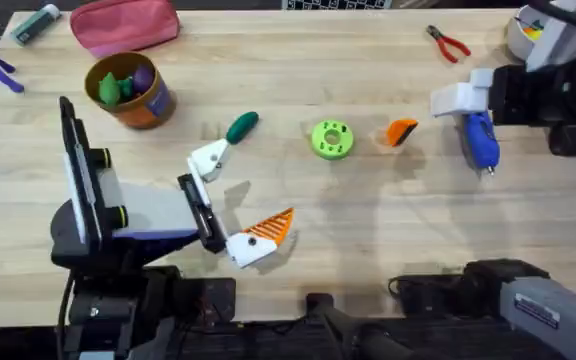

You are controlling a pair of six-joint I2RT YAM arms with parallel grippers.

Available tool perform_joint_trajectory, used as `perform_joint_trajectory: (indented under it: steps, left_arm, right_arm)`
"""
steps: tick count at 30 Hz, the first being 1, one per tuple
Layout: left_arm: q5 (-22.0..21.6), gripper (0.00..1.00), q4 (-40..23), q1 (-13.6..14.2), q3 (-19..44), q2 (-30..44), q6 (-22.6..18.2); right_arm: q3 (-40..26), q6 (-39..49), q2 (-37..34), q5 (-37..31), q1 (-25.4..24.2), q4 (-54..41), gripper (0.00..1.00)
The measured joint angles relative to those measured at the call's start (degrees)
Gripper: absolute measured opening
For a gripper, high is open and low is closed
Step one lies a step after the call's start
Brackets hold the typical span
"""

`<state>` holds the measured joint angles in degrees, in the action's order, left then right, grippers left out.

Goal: Pick up the gripper from the table and insert it into the empty holder that is missing its gripper. Then pick up a screw, insert it into the mounting hole, and use the screwdriver to tighten it. Finally, clean up the table by picking up the vegetable and placing it into the bucket.

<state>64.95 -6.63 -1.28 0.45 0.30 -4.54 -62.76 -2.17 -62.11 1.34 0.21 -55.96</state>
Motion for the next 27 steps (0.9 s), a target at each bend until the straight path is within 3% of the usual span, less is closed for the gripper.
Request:
perform_joint_trajectory:
  steps: [9,14,22,27]
  left_arm:
    - [0.0,0.986,0.0,0.0,0.0,0.0,0.0]
    - [0.0,0.987,0.0,0.0,0.0,0.0,0.0]
    - [0.0,0.986,0.0,0.0,0.0,0.0,0.0]
    - [0.0,0.985,0.0,0.0,0.0,0.0,0.0]
  right_arm:
    - [-0.4,0.0,-2.1,0.0,0.7,-1.2,0.994]
    - [-4.2,1.8,-9.9,0.0,4.7,-5.7,0.994]
    - [-17.5,6.3,-23.4,-2.8,8.4,-11.0,0.994]
    - [-19.2,7.0,-28.6,-4.9,8.8,-11.2,0.992]
